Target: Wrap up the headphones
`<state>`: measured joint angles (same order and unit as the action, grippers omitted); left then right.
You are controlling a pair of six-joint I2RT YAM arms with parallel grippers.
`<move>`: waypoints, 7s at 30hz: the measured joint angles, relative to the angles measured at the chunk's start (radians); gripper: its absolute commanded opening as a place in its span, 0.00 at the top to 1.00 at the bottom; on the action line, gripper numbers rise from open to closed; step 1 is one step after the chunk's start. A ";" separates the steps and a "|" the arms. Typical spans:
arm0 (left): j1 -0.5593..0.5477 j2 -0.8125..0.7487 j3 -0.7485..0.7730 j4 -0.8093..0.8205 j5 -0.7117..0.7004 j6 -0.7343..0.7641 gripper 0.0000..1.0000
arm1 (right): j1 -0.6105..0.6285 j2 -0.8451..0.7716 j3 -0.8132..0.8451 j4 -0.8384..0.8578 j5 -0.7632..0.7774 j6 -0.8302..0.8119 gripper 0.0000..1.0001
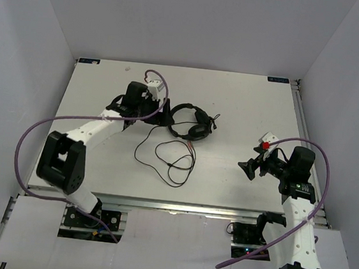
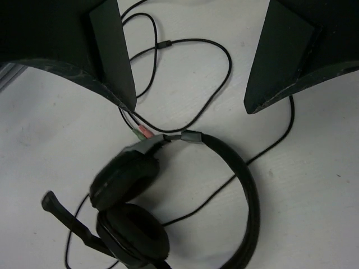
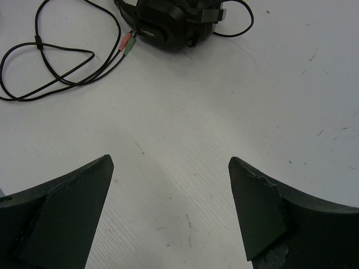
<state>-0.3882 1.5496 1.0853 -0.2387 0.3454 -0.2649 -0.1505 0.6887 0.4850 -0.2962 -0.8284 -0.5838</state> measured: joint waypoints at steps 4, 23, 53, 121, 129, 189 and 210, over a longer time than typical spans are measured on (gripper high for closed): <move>0.001 0.209 0.232 -0.052 -0.054 -0.002 0.25 | 0.000 -0.009 -0.003 0.000 0.001 -0.002 0.09; -0.024 0.609 0.537 -0.184 -0.249 0.196 0.49 | 0.000 -0.048 -0.009 0.008 -0.012 -0.049 0.06; -0.083 0.152 0.111 -0.028 -0.304 0.207 1.00 | 0.000 -0.074 -0.026 -0.067 -0.178 -0.181 0.10; -0.087 -0.464 0.314 0.019 -0.164 -0.572 1.00 | 0.908 0.981 0.539 1.143 -0.169 0.914 0.63; -0.088 -0.548 0.259 0.014 -0.424 -0.573 1.00 | 0.916 0.941 0.412 1.257 -0.136 1.042 0.92; -0.152 0.126 0.230 0.013 -0.928 -0.694 1.00 | 1.141 0.659 0.736 -0.269 1.134 -0.474 0.90; -0.238 0.049 0.000 0.068 -0.662 -0.263 1.00 | 0.935 0.522 0.772 -0.211 1.180 -0.524 0.90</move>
<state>-0.6258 1.5985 1.0856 -0.1704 -0.3170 -0.5278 0.7847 1.2105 1.2570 -0.5071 0.3521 -1.1083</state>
